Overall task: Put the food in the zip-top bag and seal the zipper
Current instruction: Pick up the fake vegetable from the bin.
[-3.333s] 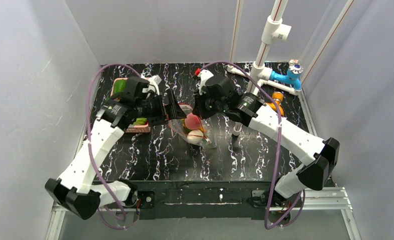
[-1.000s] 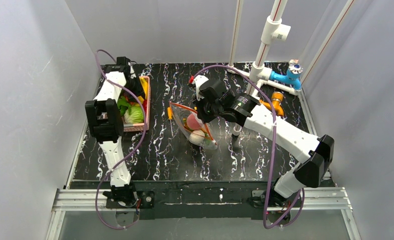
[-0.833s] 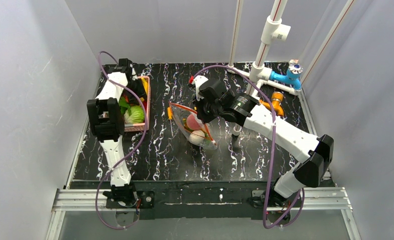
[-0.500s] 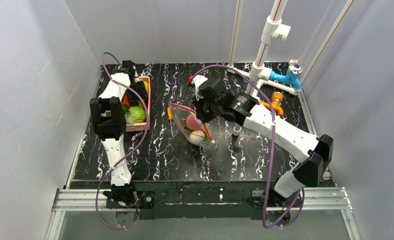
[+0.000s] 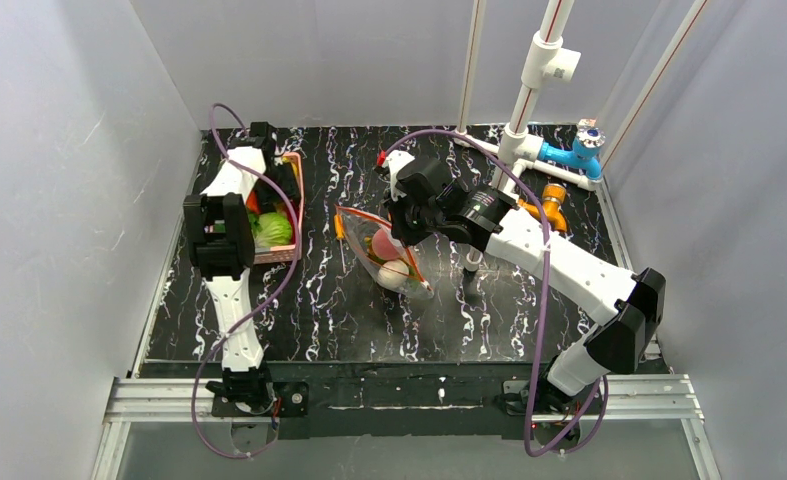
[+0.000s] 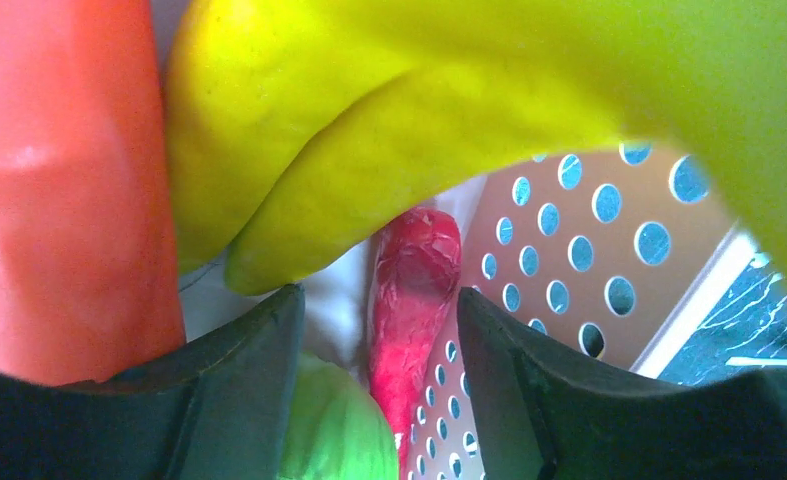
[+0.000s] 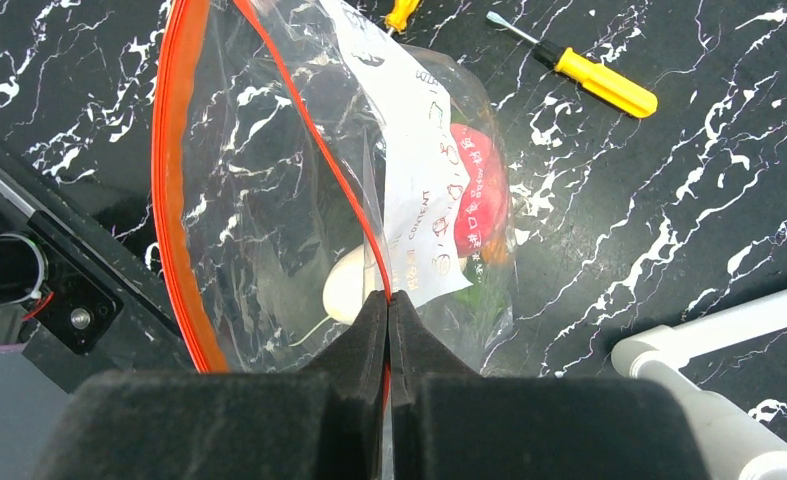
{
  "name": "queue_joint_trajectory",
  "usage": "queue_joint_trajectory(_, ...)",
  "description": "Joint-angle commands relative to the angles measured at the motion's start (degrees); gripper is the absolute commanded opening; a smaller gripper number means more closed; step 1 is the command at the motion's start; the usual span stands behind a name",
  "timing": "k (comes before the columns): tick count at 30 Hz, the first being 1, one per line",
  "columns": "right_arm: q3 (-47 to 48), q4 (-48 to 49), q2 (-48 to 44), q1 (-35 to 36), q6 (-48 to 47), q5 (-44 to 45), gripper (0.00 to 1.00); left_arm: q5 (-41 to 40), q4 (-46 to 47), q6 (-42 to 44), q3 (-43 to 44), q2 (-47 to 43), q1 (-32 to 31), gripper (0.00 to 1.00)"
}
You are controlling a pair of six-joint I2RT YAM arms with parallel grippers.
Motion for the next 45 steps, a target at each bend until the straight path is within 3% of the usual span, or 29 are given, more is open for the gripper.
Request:
queue_joint_trajectory(1, 2.2, 0.7, 0.0, -0.3, 0.0, -0.7, 0.01, 1.0, -5.3, 1.3, 2.4, -3.9, -1.0, 0.62)
queue_joint_trajectory(7, 0.7, 2.1, -0.7, -0.3, 0.6, -1.0, 0.01, 2.4, -10.0, 2.4, 6.4, -8.3, -1.0, 0.67)
queue_joint_trajectory(23, -1.7, 4.2, -2.8, -0.3, 1.0, -2.3, 0.01, -4.8, -9.2, 4.9, -13.2, -23.6, -0.9, 0.69)
queue_joint_trajectory(30, -2.1, 4.4, -2.8, -0.2, 1.4, -2.6, 0.01, -6.9, -8.5, 4.7, -16.5, -24.9, -0.6, 0.74)
queue_joint_trajectory(37, 0.7, 1.5, -2.1, 0.9, -0.4, 2.6, 0.01, -5.8, -7.7, 3.7, -18.2, -24.8, -0.1, 0.80)
queue_joint_trajectory(45, 0.8, 2.1, -2.0, 1.0, -0.2, 1.2, 0.01, -5.3, -4.0, 2.7, -20.3, -23.9, 2.8, 0.84)
